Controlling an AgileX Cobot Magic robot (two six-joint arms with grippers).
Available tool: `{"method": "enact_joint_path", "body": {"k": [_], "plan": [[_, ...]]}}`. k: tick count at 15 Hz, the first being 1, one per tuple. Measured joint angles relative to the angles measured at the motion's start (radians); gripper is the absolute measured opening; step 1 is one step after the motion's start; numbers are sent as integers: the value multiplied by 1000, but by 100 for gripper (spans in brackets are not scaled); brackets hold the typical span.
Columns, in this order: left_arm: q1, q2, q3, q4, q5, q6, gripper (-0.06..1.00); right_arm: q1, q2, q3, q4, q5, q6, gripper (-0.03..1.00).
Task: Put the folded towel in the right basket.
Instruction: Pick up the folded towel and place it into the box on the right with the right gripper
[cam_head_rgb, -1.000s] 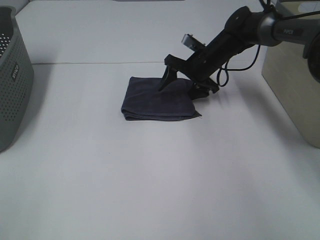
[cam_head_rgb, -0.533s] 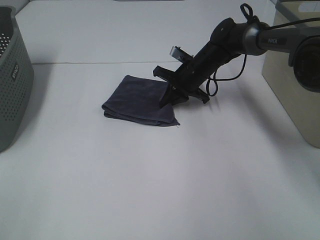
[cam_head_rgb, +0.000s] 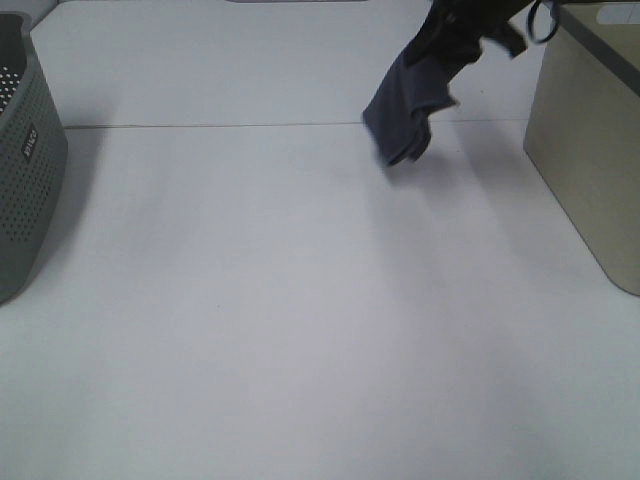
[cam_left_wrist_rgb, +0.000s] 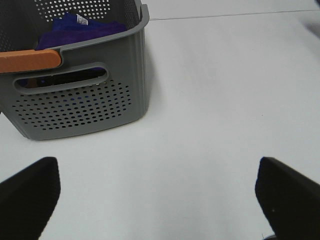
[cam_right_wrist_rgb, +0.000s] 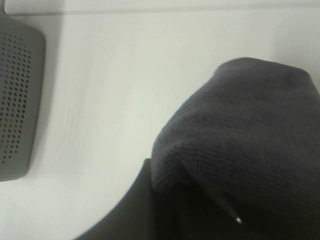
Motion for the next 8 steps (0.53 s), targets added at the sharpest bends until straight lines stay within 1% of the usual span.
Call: {"method": "enact_joint_path", "body": {"k": [1,2,4,5,8], "plan": [[0,0,0,0,0,0,99,-45,-52,-28,0,18,-5,4],[0,0,0,0,0,0,99,-146,-136,-94,-1,49,-5,4],[0,0,0,1,0,0,99,-272,-176,-141,-2,85,-5,4],[0,0,0,1,0,0,99,-304,-180,-149,-3,94,-5,4],[0,0,0,1,0,0,99,-449,-177,-154,-37,126,-5,4]]}}
